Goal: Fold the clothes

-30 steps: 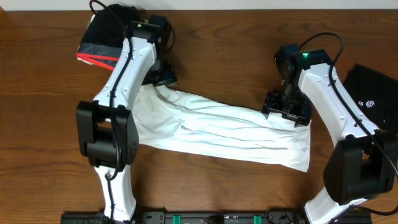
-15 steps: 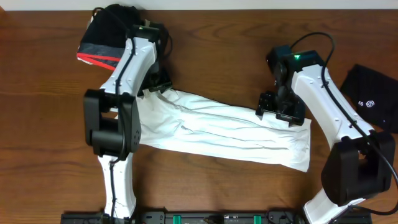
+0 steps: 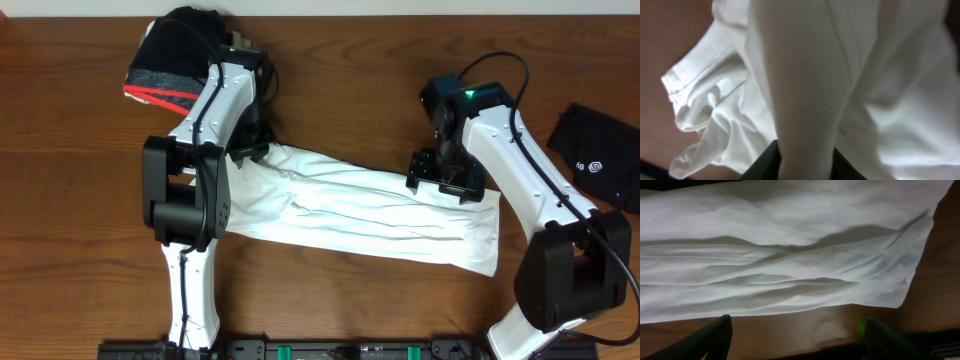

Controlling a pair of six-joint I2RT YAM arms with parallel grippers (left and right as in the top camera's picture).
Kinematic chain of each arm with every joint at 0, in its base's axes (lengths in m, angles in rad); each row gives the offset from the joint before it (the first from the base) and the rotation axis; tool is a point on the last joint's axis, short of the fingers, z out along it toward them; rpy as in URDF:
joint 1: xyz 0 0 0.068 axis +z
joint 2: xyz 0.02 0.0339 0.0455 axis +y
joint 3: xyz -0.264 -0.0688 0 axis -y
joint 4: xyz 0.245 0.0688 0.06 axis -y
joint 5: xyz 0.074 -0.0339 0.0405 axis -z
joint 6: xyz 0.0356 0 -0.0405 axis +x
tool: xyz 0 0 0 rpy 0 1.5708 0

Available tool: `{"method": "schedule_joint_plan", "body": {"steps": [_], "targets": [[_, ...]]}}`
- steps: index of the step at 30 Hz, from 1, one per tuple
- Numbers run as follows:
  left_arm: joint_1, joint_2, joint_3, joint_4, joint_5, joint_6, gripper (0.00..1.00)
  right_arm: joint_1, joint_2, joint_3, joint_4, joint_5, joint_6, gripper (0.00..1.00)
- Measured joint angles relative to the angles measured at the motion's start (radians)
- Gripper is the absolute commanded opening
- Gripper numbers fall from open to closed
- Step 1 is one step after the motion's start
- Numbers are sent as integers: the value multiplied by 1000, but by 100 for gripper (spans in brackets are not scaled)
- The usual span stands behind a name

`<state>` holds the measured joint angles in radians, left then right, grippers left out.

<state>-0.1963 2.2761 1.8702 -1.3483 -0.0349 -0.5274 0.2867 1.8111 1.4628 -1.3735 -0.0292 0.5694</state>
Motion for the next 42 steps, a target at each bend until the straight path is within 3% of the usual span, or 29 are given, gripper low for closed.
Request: {"method": "schedule_joint_plan", "body": {"steps": [7, 15, 17, 21, 36, 39, 42], "targets": [[10, 0, -1, -125, -11, -50, 15, 0, 0, 0, 3, -1, 0, 82], [22, 0, -1, -219, -33, -91, 13, 0, 0, 0, 6, -1, 0, 82], [22, 0, -1, -236, -35, -98, 17, 0, 0, 0, 5, -1, 0, 82], [23, 0, -1, -262, -44, -97, 34, 0, 0, 0, 7, -1, 0, 82], [23, 0, -1, -263, -53, -56, 42, 0, 0, 0, 25, -1, 0, 83], [22, -1, -1, -261, -62, -50, 42, 0, 0, 0, 29, -1, 9, 93], [13, -15, -3, -222, -70, -40, 43, 0, 0, 0, 40, -1, 23, 93]]}}
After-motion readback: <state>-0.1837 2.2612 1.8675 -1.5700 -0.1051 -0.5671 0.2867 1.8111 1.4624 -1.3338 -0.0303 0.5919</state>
